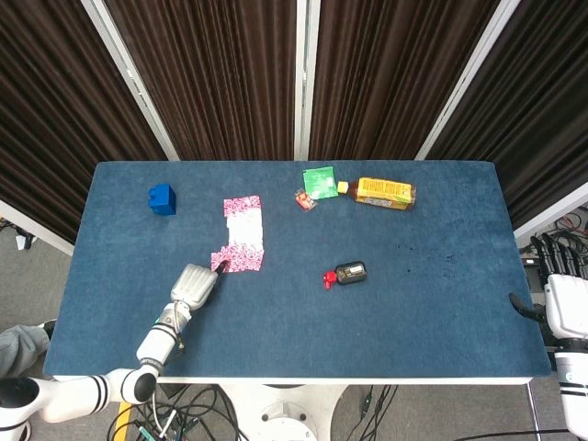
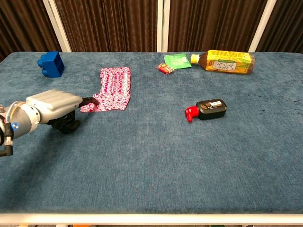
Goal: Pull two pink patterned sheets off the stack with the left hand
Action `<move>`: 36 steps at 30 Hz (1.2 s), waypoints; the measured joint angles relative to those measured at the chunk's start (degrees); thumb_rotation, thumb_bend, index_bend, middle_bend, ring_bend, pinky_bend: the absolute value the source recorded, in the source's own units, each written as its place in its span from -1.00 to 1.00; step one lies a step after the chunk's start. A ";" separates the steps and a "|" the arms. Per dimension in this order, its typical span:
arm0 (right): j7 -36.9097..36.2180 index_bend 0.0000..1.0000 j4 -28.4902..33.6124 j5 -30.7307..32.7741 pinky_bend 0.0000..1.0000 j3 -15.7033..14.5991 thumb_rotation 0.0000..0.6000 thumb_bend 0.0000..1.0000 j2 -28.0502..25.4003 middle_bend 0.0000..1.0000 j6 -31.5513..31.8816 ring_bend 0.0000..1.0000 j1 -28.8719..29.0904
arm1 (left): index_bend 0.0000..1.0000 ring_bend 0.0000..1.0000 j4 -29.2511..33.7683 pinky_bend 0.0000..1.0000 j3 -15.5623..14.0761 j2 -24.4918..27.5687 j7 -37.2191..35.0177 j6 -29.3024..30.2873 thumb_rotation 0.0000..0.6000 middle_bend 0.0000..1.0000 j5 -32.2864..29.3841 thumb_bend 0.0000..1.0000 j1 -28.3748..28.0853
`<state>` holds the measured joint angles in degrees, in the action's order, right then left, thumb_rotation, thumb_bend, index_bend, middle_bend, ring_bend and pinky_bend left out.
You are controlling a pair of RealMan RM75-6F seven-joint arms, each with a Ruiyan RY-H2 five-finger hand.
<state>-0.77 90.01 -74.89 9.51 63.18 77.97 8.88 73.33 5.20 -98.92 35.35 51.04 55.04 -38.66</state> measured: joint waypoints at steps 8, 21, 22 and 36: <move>0.76 -1.00 0.29 -0.10 -1.00 -0.06 1.00 -0.72 0.17 -1.00 0.00 -1.00 0.23 | -0.73 0.84 1.42 0.80 -1.02 2.41 0.24 0.83 1.00 0.86 -1.31 0.14 0.93; 2.57 -1.00 1.16 -0.13 -1.00 -0.19 1.00 -0.73 0.72 -1.00 -0.14 -1.00 0.73 | -0.72 0.84 2.09 0.80 -2.30 6.32 -0.81 1.46 1.00 0.86 -3.51 0.15 2.70; 2.70 -1.00 1.23 -0.10 -1.00 -0.19 1.00 -0.72 0.73 -1.00 -0.17 -1.00 0.77 | -0.72 0.84 2.08 0.80 -2.33 6.57 -0.89 1.50 1.00 0.86 -3.61 0.15 2.78; 3.61 -1.00 1.83 0.35 -1.00 0.14 1.00 -0.73 0.87 -1.00 -0.32 -1.00 1.32 | -0.71 0.84 4.90 0.80 -1.64 9.33 -0.52 3.71 1.00 0.86 -4.89 0.15 3.08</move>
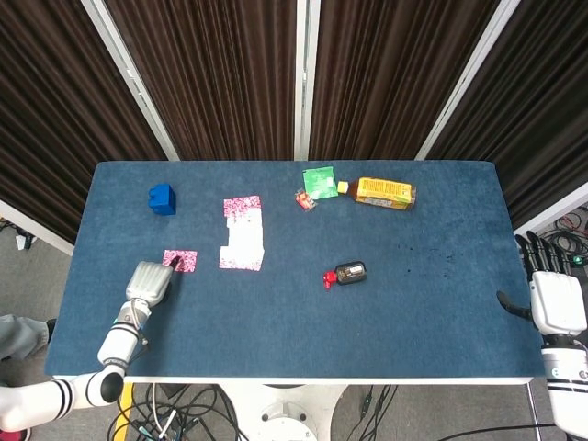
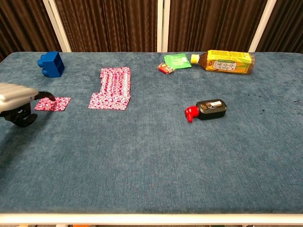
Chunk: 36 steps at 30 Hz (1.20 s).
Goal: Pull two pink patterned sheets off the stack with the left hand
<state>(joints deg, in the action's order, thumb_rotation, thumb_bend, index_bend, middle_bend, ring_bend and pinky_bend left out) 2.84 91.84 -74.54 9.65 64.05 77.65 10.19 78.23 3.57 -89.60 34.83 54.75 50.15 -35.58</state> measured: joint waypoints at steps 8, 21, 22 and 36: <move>-0.17 -1.00 -0.26 0.30 -1.00 -0.11 1.00 -0.73 0.08 -1.00 -0.15 -1.00 -0.04 | -0.72 0.84 3.86 0.80 2.11 -1.43 -0.65 2.69 1.00 0.86 3.20 0.15 -1.43; -2.27 -1.00 -1.08 0.43 -1.00 -0.04 1.00 -0.73 -0.96 -1.00 0.09 -1.00 -0.60 | -0.74 0.84 2.11 0.80 2.95 -7.73 3.52 0.66 1.00 0.86 1.01 0.15 -5.58; -2.43 -1.00 -1.16 0.47 -1.00 -0.01 1.00 -0.73 -1.04 -1.00 0.09 -1.00 -0.62 | -0.74 0.84 2.01 0.80 3.15 -7.88 3.46 0.39 1.00 0.86 0.83 0.15 -5.81; -4.43 -1.00 -3.02 0.62 -1.00 -0.18 1.00 -0.73 -1.13 -1.00 -0.53 -1.00 -0.87 | -0.75 0.84 -3.59 0.80 2.96 -11.21 6.89 -2.64 1.00 0.86 -4.91 0.15 -8.58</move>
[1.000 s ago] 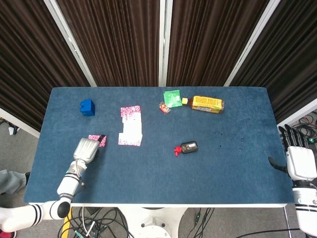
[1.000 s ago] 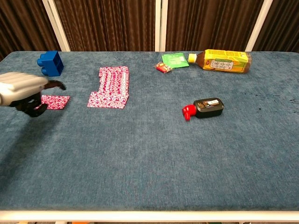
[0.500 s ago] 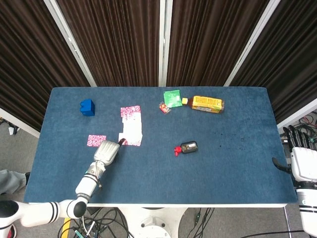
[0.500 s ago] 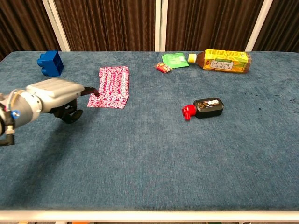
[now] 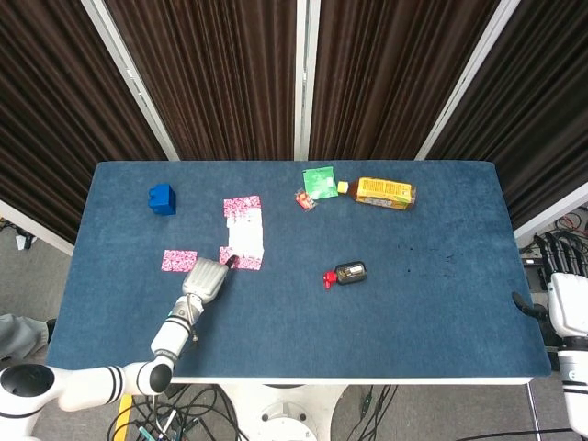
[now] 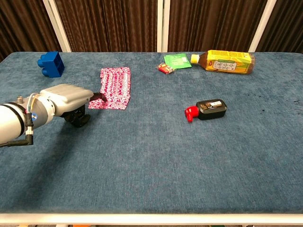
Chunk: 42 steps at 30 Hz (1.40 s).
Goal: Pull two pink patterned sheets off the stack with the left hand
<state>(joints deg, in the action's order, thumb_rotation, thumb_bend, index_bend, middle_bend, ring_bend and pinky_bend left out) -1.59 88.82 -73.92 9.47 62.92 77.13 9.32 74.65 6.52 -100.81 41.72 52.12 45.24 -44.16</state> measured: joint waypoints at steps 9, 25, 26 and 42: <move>0.53 -1.00 0.40 0.20 -1.00 -0.01 1.00 -0.72 0.11 -1.00 -0.40 -1.00 0.20 | -0.70 0.84 6.47 0.80 -3.00 2.40 3.66 1.45 1.00 0.86 -0.76 0.16 -0.17; 2.12 -1.00 1.78 -0.08 -1.00 -0.02 1.00 -0.72 0.28 -1.00 -0.27 -1.00 0.57 | -0.68 0.84 18.37 0.80 -9.07 8.07 4.42 3.22 1.00 0.86 -0.38 0.16 1.46; 2.27 -1.00 1.92 -0.15 -1.00 -0.03 1.00 -0.72 0.33 -1.00 -0.25 -1.00 0.62 | -0.68 0.84 19.00 0.80 -9.45 8.46 4.42 3.32 1.00 0.86 -0.37 0.16 1.56; 2.84 -1.00 2.65 0.00 -1.00 0.05 1.00 -0.72 0.31 -1.00 0.03 -1.00 0.68 | -0.68 0.84 31.01 0.80 -13.12 16.02 2.79 8.62 1.00 0.86 5.40 0.16 3.90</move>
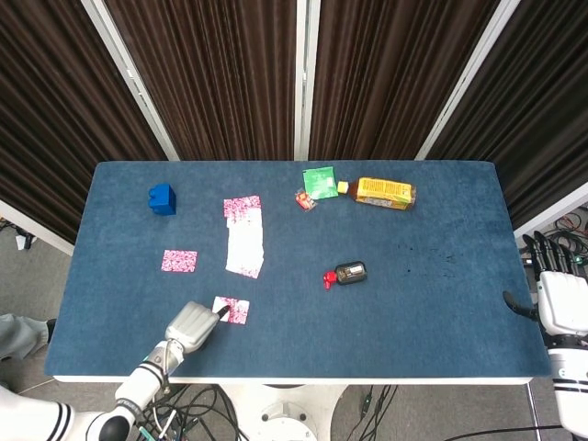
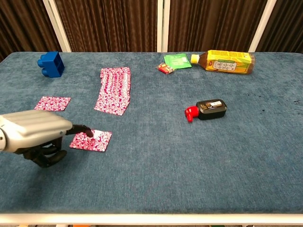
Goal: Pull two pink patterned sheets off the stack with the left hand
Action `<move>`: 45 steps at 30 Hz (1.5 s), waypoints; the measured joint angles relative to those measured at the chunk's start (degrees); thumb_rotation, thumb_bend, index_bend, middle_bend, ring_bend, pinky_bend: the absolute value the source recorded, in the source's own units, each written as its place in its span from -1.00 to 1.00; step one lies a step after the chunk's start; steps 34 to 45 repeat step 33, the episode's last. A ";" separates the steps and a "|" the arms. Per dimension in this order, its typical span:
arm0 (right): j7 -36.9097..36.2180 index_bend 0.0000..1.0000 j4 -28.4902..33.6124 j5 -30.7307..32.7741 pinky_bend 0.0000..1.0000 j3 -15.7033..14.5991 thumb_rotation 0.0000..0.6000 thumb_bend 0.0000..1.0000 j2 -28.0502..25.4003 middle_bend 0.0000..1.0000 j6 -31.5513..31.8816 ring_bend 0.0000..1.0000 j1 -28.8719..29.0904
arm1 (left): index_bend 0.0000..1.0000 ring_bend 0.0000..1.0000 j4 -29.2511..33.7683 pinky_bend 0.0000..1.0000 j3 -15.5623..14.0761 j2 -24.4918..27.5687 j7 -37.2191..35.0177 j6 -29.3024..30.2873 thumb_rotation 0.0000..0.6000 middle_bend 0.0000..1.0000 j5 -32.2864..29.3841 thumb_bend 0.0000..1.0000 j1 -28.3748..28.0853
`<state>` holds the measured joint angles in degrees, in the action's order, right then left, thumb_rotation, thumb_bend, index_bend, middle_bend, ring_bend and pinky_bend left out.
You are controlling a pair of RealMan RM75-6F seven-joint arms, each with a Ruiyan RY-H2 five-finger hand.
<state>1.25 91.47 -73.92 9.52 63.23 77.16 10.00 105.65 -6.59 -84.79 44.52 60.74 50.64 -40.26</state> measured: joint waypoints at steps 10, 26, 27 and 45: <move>0.00 -1.00 0.14 -0.46 -1.00 -0.07 1.00 -0.72 0.16 -1.00 0.34 -1.00 0.00 | -0.66 0.84 1.22 0.78 1.16 2.87 -3.14 7.05 1.00 0.86 4.68 0.15 3.05; -1.01 -1.00 -0.46 -1.46 -1.00 -1.08 1.00 -0.72 1.06 -1.00 0.04 -1.00 -0.17 | -0.74 -1.00 -12.65 -0.80 3.81 6.82 -23.69 24.12 0.12 -0.98 14.81 -0.58 18.37; -1.08 -1.00 -0.64 -1.44 -1.00 -1.18 1.00 -0.73 1.24 -1.00 -0.07 -1.00 -0.18 | -0.74 -1.00 -13.72 -0.81 4.02 6.85 -25.19 25.26 0.11 -0.98 15.76 -0.59 19.10; -1.03 -1.00 -1.53 -1.55 -1.00 -1.77 1.00 -0.72 2.33 -1.00 -0.54 -1.00 -0.23 | -0.74 -1.00 -17.35 -0.81 5.28 7.76 -28.96 27.87 0.12 -0.98 18.87 -0.58 22.73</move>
